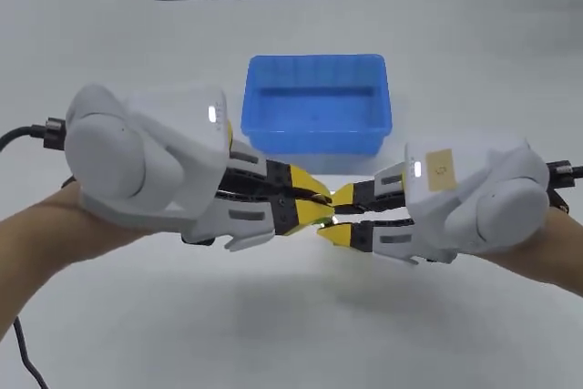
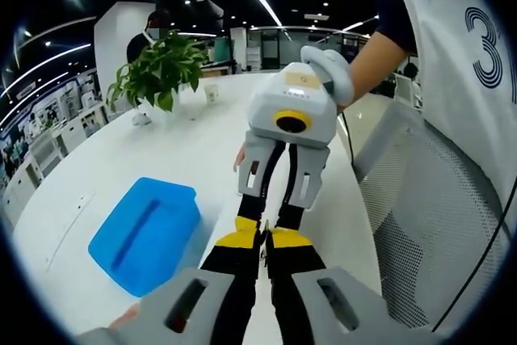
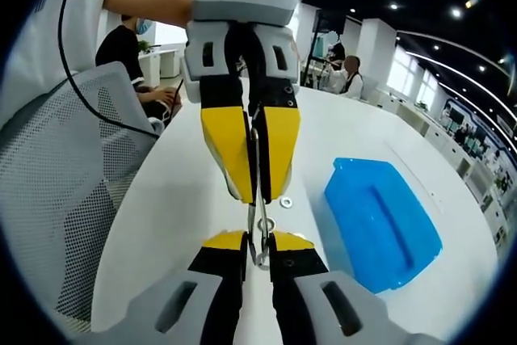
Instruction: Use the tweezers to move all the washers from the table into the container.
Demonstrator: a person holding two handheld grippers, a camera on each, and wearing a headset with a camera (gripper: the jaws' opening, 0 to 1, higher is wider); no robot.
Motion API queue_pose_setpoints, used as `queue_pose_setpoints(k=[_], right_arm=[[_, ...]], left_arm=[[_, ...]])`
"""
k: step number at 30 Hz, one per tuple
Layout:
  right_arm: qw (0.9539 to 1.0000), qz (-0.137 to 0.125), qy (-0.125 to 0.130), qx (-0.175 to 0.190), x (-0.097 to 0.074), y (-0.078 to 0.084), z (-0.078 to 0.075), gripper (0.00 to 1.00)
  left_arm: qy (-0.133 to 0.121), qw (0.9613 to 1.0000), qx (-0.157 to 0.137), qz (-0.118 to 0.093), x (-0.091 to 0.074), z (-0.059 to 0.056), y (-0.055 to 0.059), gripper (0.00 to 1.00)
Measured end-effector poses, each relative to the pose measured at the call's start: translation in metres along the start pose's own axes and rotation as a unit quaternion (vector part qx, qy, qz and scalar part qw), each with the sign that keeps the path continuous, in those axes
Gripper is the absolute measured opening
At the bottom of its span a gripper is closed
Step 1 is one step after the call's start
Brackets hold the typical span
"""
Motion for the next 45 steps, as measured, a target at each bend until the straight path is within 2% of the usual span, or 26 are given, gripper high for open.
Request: queue_pose_setpoints(k=[19,29,33,35,45], right_arm=[[0.9998,0.012,-0.008,0.011,0.006,0.005,0.000,0.11],[0.9994,0.015,-0.013,0.029,0.006,0.007,-0.003,0.10],[0.9984,0.014,-0.014,0.052,0.006,0.006,-0.003,0.10],[0.9983,0.007,-0.016,0.056,0.004,0.000,-0.004,0.10],[0.9985,-0.011,-0.012,0.052,-0.003,-0.025,-0.012,0.09]], left_arm=[[-0.001,0.9997,-0.017,0.017,0.002,0.006,0.002,0.07],[0.005,0.9992,-0.030,0.025,0.005,0.010,0.000,0.07],[0.009,0.9989,-0.035,0.030,0.001,0.010,0.001,0.07],[0.012,0.9989,-0.040,0.020,-0.002,0.010,-0.004,0.07],[0.015,0.9996,-0.019,0.015,-0.022,0.011,-0.022,0.07]])
Point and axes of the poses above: the centre of the closed fingertips' face, and the gripper's own axes: x roughly forward along the fingers, z roughly to its left, y roughly out of its underside, the point moved 2 cm from there along -x, roughly backward along the fingers, and after that the axes turned 11 degrees about y, right-handed, at the moved point
